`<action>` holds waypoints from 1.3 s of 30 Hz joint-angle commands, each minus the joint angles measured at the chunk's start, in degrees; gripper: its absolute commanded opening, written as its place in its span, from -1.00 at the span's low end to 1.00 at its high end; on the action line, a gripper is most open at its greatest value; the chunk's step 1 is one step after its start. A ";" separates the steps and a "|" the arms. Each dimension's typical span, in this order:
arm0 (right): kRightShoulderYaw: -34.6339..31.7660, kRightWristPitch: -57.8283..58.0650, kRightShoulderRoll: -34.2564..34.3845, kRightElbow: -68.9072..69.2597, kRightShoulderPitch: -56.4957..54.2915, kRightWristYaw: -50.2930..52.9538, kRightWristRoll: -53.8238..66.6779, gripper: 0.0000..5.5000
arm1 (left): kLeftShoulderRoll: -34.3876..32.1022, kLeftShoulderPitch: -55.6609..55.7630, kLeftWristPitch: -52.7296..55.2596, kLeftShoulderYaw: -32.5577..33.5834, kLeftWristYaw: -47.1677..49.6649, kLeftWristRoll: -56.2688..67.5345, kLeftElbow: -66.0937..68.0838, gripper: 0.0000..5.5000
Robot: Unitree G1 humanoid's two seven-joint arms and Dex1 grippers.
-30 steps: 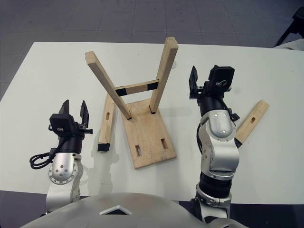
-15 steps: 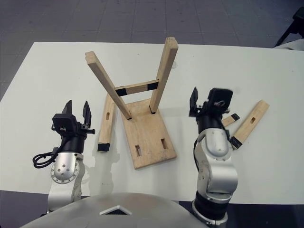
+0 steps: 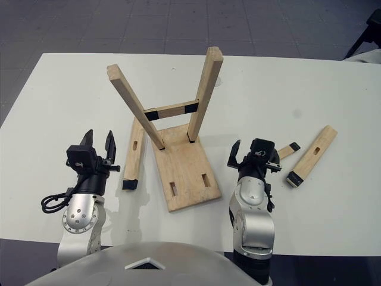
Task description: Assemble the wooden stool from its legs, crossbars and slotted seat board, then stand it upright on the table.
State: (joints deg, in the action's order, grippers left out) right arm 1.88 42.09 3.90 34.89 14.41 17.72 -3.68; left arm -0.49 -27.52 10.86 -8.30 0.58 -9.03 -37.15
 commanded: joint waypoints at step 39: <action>-13.65 16.31 10.05 -14.73 -7.80 17.82 11.28 0.16 | -2.42 -2.09 6.66 -2.08 -2.84 3.16 -6.71 -0.18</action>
State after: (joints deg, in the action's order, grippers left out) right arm -11.02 52.78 4.60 21.98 2.97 35.45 6.10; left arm -2.57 -29.15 15.96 -9.66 -1.40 -6.31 -42.76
